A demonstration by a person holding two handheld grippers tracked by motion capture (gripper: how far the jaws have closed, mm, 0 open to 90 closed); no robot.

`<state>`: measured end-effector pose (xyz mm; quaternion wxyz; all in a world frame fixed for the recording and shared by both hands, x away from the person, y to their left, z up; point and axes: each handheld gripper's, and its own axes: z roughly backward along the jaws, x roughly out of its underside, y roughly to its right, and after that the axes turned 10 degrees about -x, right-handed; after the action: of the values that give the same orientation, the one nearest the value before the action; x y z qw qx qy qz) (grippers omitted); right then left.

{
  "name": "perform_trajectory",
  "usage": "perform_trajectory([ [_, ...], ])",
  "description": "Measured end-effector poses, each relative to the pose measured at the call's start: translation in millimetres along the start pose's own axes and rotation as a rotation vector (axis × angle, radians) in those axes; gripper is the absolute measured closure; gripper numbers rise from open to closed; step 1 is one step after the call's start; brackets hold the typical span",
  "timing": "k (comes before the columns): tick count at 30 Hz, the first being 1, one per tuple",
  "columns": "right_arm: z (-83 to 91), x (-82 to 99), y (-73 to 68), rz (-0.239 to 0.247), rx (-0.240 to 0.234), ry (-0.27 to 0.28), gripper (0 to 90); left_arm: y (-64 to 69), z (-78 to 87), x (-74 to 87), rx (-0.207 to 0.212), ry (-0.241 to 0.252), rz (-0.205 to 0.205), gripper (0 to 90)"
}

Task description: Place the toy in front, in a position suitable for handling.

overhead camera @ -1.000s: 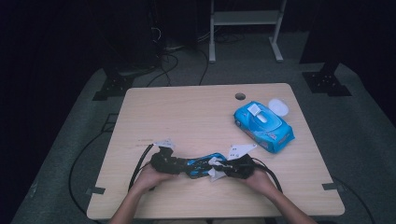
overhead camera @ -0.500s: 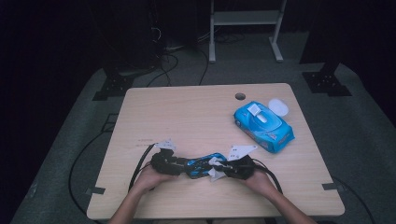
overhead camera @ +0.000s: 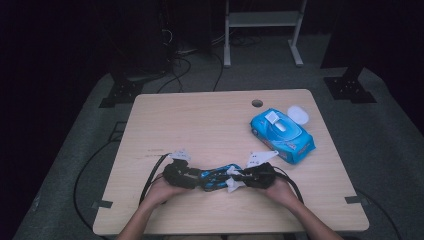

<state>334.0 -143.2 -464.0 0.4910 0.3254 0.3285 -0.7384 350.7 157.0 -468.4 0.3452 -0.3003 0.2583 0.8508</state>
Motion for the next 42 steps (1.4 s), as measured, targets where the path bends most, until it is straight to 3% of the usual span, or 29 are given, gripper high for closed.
perform_trajectory([
  [1,-0.3,0.5,-0.6,0.005,0.003,0.001,80.6,-2.3,-0.1,0.9,0.028,-0.023,0.051,35.3],
  [3,-0.5,1.0,-1.1,0.007,0.005,0.003,80.6,-3.4,-0.5,1.8,0.061,-0.039,0.080,35.4],
  [6,-1.2,1.1,-2.4,0.011,0.012,0.003,80.7,-4.2,-0.9,2.3,0.064,-0.042,0.101,36.4],
  [7,-1.1,1.3,-2.4,0.013,0.013,0.004,80.7,-5.7,-0.2,2.5,0.044,-0.037,0.123,40.6],
  [9,-1.3,2.0,-2.5,0.013,0.012,0.010,80.7,-6.8,0.5,2.8,0.034,-0.018,0.106,50.5],
  [12,-1.4,2.8,-2.5,0.015,0.013,0.014,80.7,-6.1,0.7,2.7,0.030,-0.017,0.096,50.9],
  [13,-1.4,3.3,-2.4,0.009,0.011,0.017,80.5,-4.2,2.7,2.9,0.018,0.002,0.060,55.9],
  [23,0.8,2.8,-4.1,0.014,0.005,0.010,80.3,0.8,3.7,3.7,-0.003,0.032,0.002,56.0],
  [28,4.1,1.7,-3.6,0.003,-0.006,0.012,80.1,6.6,5.7,5.4,-0.030,0.062,-0.053,56.4],
  [29,6.8,1.1,-2.3,0.002,0.005,0.020,80.0,9.5,6.7,6.3,-0.044,0.077,-0.083,56.4],
  [36,17.3,-0.8,3.9,-0.013,0.032,0.040,79.1,16.6,9.6,9.0,-0.081,0.103,-0.144,56.4],
  [42,21.0,2.3,9.9,-0.051,0.034,0.031,69.3,21.7,10.6,11.8,-0.105,0.132,-0.182,56.3],
])
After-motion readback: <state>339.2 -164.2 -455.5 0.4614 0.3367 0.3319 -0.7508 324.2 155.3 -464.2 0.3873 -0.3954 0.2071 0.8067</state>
